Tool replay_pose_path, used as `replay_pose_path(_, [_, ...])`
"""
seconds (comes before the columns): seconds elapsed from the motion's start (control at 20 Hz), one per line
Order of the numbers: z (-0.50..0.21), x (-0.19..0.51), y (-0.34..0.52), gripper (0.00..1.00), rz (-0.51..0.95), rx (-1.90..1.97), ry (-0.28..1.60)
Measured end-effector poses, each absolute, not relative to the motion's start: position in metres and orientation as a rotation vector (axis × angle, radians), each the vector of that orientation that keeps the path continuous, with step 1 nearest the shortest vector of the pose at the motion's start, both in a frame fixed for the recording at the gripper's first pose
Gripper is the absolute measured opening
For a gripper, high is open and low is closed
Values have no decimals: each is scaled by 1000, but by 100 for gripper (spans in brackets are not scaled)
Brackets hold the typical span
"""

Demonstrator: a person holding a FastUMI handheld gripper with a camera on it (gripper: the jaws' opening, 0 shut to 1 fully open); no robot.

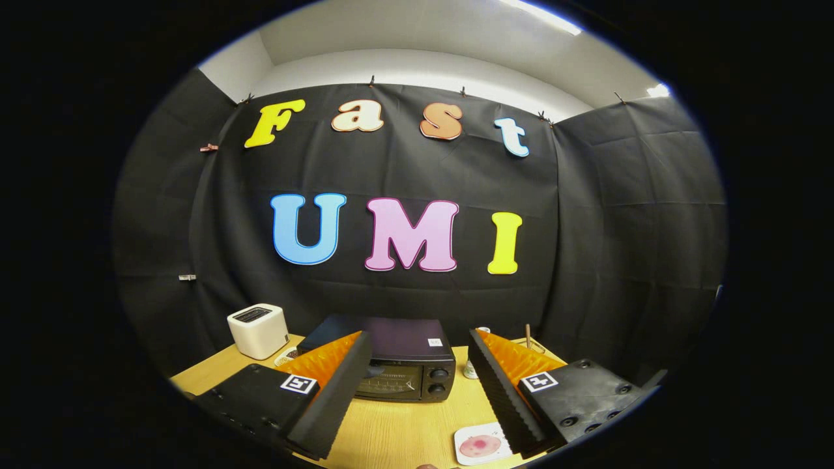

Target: Open the toaster oven, put the food inside, and close the toaster oven door.

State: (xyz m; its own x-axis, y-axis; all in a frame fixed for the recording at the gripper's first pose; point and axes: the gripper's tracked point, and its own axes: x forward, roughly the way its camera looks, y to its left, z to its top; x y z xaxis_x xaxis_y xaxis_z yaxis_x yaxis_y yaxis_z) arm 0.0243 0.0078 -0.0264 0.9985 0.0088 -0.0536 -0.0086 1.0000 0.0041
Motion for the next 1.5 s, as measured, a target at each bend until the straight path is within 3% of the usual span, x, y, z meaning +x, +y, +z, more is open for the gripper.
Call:
replay_pose_path(0.85, [-177, 164, 90, 98, -18, 115, 405])
replay_pose_path(1.5, [-232, 192, 127, 99, 74, 56, 536])
